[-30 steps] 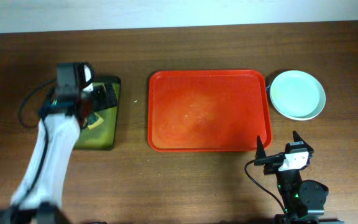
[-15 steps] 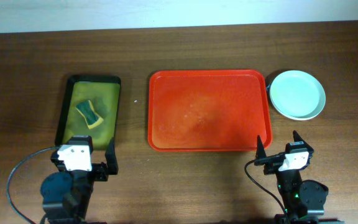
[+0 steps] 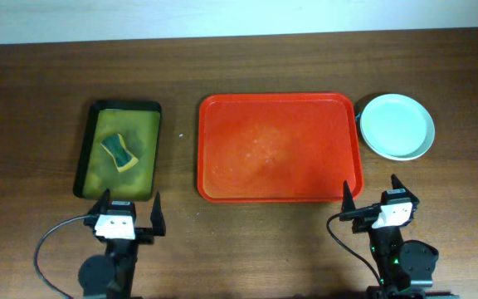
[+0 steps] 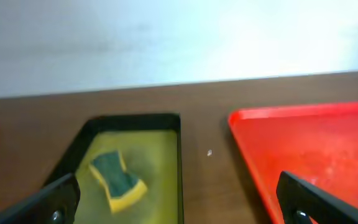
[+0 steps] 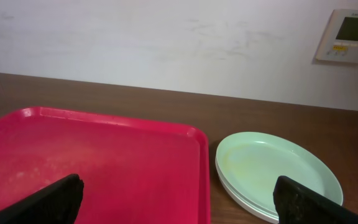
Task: Clean dirty plates on tray and stack at the side
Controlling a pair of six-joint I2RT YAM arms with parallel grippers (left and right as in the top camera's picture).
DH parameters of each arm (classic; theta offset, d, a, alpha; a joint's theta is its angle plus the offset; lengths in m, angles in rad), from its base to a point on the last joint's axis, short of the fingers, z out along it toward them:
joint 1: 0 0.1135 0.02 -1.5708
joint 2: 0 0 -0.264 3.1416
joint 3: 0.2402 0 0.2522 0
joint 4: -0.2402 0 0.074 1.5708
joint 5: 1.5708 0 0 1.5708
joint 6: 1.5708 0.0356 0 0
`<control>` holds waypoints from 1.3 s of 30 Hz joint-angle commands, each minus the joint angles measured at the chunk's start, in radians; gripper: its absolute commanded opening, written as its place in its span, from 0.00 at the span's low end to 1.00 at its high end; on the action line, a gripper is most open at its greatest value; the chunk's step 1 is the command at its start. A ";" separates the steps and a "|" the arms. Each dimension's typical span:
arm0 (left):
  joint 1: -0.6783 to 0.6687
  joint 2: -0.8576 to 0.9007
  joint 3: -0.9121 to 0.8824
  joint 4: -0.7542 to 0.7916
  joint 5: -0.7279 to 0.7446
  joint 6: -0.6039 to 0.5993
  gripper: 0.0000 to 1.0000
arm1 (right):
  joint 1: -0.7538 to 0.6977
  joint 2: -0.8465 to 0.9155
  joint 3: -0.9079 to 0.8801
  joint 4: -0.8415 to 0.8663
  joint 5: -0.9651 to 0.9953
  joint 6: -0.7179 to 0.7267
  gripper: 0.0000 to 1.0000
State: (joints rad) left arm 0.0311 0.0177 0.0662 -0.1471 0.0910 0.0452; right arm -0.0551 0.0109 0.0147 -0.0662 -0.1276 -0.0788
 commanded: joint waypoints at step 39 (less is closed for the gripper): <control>0.022 -0.013 -0.057 0.064 -0.102 -0.014 0.99 | 0.009 -0.007 -0.009 -0.001 0.009 0.000 0.98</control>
State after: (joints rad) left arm 0.0483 0.0147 0.0174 -0.0856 -0.0223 0.0086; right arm -0.0551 0.0109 0.0147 -0.0662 -0.1276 -0.0792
